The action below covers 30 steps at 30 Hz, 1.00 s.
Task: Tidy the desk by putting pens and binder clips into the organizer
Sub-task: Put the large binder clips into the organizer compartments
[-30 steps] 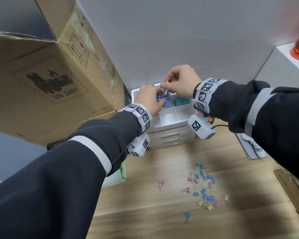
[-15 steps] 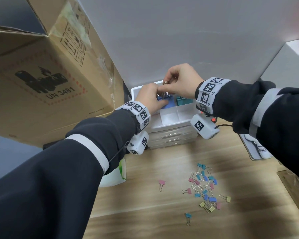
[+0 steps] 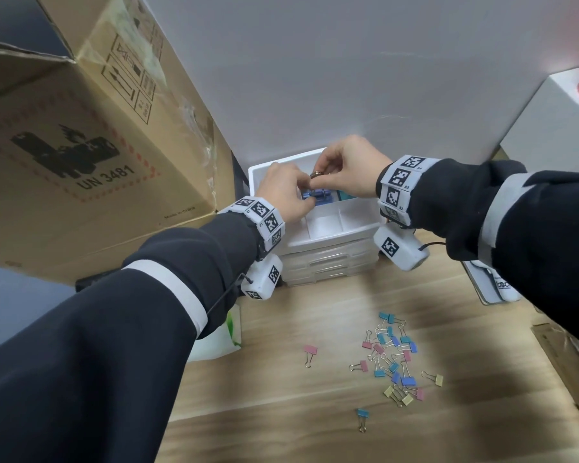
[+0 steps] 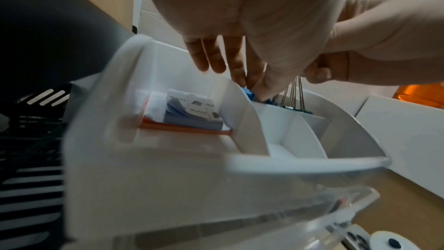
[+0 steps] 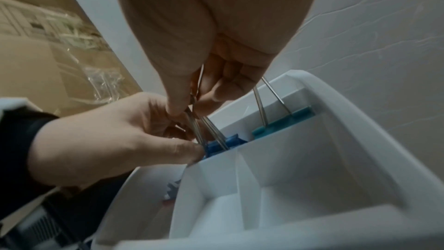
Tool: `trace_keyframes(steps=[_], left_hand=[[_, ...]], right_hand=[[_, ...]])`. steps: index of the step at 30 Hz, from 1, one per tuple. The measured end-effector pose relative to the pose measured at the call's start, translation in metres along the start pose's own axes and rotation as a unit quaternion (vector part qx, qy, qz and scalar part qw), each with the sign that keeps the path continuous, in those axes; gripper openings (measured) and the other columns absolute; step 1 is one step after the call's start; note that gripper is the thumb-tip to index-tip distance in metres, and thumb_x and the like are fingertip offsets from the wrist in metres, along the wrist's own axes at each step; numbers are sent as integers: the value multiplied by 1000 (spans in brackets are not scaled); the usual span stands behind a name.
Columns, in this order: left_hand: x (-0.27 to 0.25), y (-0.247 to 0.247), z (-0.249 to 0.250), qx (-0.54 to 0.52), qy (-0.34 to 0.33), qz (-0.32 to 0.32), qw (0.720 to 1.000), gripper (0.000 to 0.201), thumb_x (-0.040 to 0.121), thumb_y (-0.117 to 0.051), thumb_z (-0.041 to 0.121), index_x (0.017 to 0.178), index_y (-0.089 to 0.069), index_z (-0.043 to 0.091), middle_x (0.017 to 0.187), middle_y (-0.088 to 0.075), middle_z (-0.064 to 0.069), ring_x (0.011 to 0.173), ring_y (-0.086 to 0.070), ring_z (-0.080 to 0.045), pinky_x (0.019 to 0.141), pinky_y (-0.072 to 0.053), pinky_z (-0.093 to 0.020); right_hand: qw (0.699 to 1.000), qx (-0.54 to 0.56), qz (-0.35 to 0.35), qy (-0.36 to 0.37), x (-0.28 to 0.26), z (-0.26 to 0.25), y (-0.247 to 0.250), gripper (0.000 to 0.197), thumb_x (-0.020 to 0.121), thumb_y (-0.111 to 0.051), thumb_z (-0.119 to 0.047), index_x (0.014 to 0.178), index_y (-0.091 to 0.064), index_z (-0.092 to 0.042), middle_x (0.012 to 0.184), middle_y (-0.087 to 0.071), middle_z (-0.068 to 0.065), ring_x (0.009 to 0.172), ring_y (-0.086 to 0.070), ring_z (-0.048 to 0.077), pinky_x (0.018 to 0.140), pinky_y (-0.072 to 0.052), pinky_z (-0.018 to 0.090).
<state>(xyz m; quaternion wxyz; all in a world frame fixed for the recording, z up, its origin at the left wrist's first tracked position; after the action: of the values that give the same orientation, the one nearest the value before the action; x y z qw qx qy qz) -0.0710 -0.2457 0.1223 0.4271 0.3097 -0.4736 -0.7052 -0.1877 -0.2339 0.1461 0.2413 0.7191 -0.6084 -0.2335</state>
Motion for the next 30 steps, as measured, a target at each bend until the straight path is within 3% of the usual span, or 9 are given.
trace_keyframes(steps=[4, 7, 10, 12, 16, 18, 23, 30], left_hand=[[-9, -1, -3, -5, 2, 23, 1000, 6, 82, -66, 19, 83, -73, 20, 101, -55, -8, 105, -41, -28, 90, -38, -34], [-14, -2, -5, -26, 7, 25, 999, 15, 85, -65, 17, 95, -74, 11, 102, -54, -12, 108, -45, -30, 86, -37, -31], [-23, 2, -7, -39, 13, 30, 999, 25, 83, -65, 19, 106, -71, 14, 102, -52, -5, 103, -49, -25, 86, -40, -31], [-31, 6, -9, -53, 23, 38, 998, 23, 83, -67, 19, 105, -70, 16, 100, -51, 1, 91, -52, -18, 79, -41, -27], [-54, 17, -7, -39, 6, 47, 998, 17, 83, -64, 19, 99, -68, 17, 86, -55, 6, 74, -52, -14, 76, -50, -32], [-67, 20, -4, -25, 1, 39, 999, 18, 83, -60, 17, 99, -68, 17, 78, -57, 9, 74, -53, -14, 77, -52, -35], [-100, 17, 5, -14, 6, 25, 1000, 22, 85, -56, 16, 105, -67, 18, 72, -57, 11, 72, -54, -13, 74, -51, -31], [-142, -30, 5, 5, 9, -43, 999, 19, 87, -55, 17, 101, -67, 17, 76, -60, 9, 75, -59, -15, 71, -49, -28]], right_hand=[[998, -61, -31, 15, -1, -8, -11, 19, 80, -78, -32, 87, -72, -15, 73, -69, -4, 67, -59, 11, 69, -51, 27], [996, -79, -37, 22, -2, -12, -12, 21, 84, -74, -34, 92, -72, -14, 78, -69, -4, 67, -58, 8, 71, -50, 25], [995, -91, -32, 39, -8, -13, -12, 24, 82, -77, -33, 96, -72, -15, 85, -67, -9, 66, -54, -6, 63, -41, 9], [996, -74, -9, 44, -14, -11, -9, 31, 78, -80, -35, 102, -69, -19, 94, -64, -12, 65, -51, -11, 62, -35, 5], [993, -52, 93, 49, -31, -10, 13, 33, 82, -73, -39, 109, -67, -22, 106, -63, -11, 72, -55, 2, 79, -43, 21], [989, -49, 125, 56, -42, -11, 24, 25, 83, -69, -33, 105, -67, -21, 100, -65, -8, 70, -53, 5, 80, -47, 25], [988, -13, 148, 36, -77, -6, 31, 7, 82, -64, -23, 88, -66, -21, 66, -60, -12, 61, -55, 11, 75, -53, 29], [993, -64, 97, 2, -130, 24, 6, 7, 81, -64, -21, 75, -65, -22, 59, -60, -9, 57, -54, 9, 68, -51, 25]])
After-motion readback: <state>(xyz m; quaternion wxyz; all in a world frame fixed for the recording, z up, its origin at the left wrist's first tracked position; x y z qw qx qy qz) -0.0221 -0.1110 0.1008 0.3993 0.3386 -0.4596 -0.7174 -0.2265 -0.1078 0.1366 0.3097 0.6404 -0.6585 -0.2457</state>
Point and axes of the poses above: each hand's wrist, its own x-axis towards the middle knuckle, its own y-axis out of the back of the hand, z = x × y, the point moved 9 cm from there along x, towards the middle knuckle
